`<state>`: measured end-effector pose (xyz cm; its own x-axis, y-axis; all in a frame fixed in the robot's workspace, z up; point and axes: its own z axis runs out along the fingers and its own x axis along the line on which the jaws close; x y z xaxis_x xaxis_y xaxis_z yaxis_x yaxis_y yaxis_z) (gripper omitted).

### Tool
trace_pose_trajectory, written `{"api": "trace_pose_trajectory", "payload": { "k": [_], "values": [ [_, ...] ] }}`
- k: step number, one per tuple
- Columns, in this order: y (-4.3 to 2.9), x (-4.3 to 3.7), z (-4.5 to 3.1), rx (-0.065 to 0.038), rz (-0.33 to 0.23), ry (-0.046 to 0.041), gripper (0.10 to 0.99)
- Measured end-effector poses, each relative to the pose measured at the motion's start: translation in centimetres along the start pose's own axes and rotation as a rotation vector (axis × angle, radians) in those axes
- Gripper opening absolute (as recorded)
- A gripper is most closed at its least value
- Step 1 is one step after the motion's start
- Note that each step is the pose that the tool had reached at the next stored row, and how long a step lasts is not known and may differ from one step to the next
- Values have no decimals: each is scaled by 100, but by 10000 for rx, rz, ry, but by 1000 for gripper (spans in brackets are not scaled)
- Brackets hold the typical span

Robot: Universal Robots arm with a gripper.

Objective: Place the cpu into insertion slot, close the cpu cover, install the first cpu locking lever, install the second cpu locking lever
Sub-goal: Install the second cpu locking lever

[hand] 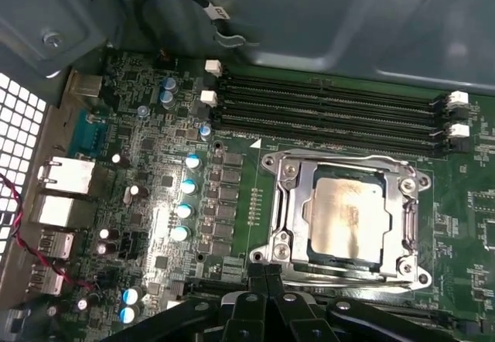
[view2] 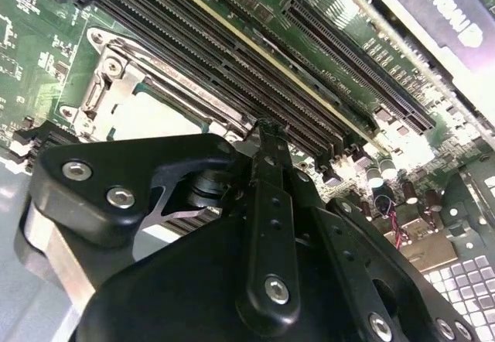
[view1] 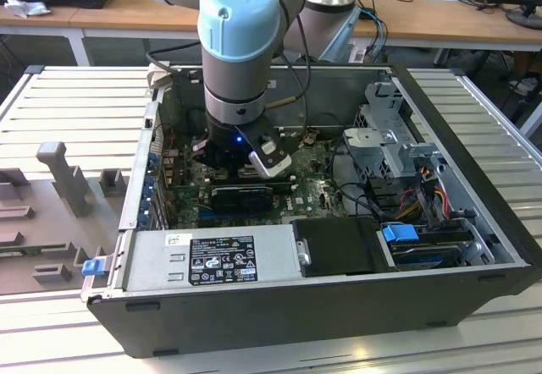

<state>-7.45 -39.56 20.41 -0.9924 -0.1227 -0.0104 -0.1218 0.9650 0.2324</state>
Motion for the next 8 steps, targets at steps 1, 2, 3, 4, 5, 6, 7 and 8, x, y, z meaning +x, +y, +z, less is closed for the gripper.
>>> {"api": "trace_pose_trajectory", "payload": {
  "k": [1, 2, 3, 4, 5, 6, 7, 8],
  "values": [
    [-2, 3, 15, -23, -1, -3, 106],
    [-3, 5, 23, -47, -1, -5, 106],
    [-3, 6, 28, -65, -1, -7, 106],
    [-2, 7, 33, -92, -1, -9, 106],
    [-1, 7, 38, -120, -1, -12, 106],
    [1, 7, 43, -151, -3, -17, 106],
    [1, 7, 48, -177, -3, -23, 106],
    [3, 9, 54, -211, -3, -29, 106]
  ]
}}
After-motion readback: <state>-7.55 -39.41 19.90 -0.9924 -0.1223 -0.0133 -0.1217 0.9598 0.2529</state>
